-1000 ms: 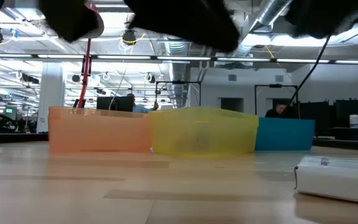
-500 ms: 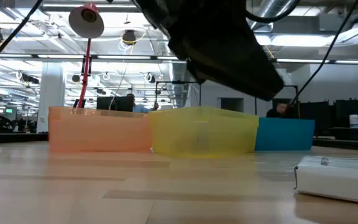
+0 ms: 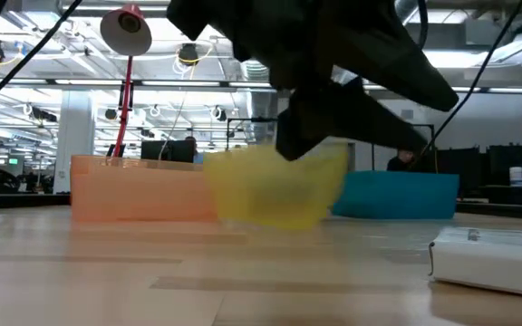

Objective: Pick and place items into bin
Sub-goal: Put the card reader box into the orange bin

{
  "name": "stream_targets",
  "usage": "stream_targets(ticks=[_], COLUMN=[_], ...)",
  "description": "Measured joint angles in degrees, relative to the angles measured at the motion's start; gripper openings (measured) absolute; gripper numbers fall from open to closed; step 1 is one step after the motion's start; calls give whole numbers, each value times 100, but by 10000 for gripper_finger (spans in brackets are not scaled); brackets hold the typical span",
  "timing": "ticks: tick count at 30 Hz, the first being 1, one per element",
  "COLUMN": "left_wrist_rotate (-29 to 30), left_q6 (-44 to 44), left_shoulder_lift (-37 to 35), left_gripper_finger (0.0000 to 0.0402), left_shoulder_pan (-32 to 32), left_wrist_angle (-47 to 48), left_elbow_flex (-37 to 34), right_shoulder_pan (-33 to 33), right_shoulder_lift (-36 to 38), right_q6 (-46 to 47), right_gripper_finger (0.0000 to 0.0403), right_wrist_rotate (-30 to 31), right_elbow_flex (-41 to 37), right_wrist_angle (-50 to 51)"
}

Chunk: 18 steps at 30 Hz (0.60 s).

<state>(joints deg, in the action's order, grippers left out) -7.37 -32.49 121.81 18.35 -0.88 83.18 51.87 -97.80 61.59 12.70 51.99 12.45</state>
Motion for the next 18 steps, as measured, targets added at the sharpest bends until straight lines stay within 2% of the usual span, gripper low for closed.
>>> stream_targets(ticks=[7,10,14,18], left_wrist_rotate=[107,-146,-408,-412], left_q6=[-743,-759,-683,-405], left_shoulder_lift=[207,202,147,142], left_gripper_finger=[171,171,170,169], left_shoulder_pan=[100,19,-82,-105], left_wrist_angle=[7,47,253,1200], left_elbow_flex=[-16,117,726,1341], right_shoulder_pan=[217,204,196,289], right_shoulder_lift=[-89,-94,-94,-92], right_q6=[-279,-456,-506,-508], right_gripper_finger=[0,0,0,0], right_wrist_rotate=[278,256,258,254], right_elbow_flex=[2,2,2,2], right_wrist_angle=[91,68,13,-17])
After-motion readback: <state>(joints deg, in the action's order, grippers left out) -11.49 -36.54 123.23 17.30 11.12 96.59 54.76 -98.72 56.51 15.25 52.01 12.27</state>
